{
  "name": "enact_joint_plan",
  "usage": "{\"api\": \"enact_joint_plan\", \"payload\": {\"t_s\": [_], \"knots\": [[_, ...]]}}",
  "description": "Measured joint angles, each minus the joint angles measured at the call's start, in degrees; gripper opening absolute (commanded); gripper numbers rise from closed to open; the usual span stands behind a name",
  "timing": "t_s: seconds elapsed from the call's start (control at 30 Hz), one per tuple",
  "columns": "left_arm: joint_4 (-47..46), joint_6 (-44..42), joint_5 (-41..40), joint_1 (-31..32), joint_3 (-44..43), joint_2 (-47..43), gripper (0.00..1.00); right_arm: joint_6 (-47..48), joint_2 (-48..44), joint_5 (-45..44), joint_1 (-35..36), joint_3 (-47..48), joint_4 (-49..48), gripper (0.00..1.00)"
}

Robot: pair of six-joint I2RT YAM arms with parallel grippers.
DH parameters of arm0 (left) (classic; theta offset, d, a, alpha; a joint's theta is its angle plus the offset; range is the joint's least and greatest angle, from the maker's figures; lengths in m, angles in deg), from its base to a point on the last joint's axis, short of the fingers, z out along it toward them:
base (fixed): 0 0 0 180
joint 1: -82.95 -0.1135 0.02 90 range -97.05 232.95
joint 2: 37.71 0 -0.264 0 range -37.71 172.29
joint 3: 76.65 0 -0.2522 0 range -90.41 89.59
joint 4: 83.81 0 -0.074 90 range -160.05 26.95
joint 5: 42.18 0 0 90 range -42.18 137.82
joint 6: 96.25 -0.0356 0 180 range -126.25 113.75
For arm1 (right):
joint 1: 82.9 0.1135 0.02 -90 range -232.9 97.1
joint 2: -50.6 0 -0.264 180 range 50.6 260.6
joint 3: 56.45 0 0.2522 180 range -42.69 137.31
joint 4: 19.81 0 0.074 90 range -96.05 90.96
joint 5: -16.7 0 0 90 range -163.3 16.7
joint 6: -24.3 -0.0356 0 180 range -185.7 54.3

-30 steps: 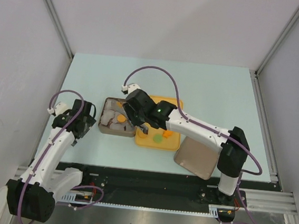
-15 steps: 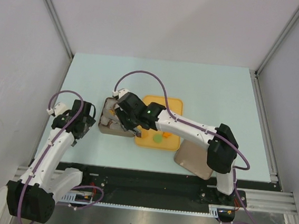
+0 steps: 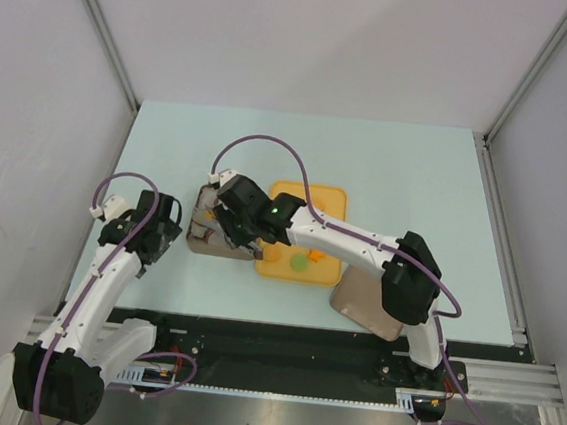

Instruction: Pack the cookies

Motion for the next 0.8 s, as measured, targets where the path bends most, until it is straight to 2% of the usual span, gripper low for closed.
{"api": "enact_joint_plan", "payload": {"t_s": [0.17, 0.3, 0.4, 0.8], "knots": [[-0.4, -0.3, 0.1, 0.0, 0.0, 0.0, 0.99, 0.0, 0.7, 0.3, -0.2, 0.1, 0.0, 0.38], [-0.7, -0.5, 0.2, 0.0, 0.0, 0.0, 0.99, 0.0, 0.9, 0.3, -0.3, 0.2, 0.0, 0.49], [-0.9, -0.5, 0.2, 0.0, 0.0, 0.0, 0.99, 0.1, 0.9, 0.2, -0.4, 0.5, 0.0, 0.53], [-1.1, -0.9, 0.4, 0.0, 0.0, 0.0, 0.99, 0.2, 0.5, -1.6, -0.6, 0.7, -0.2, 0.55]]}}
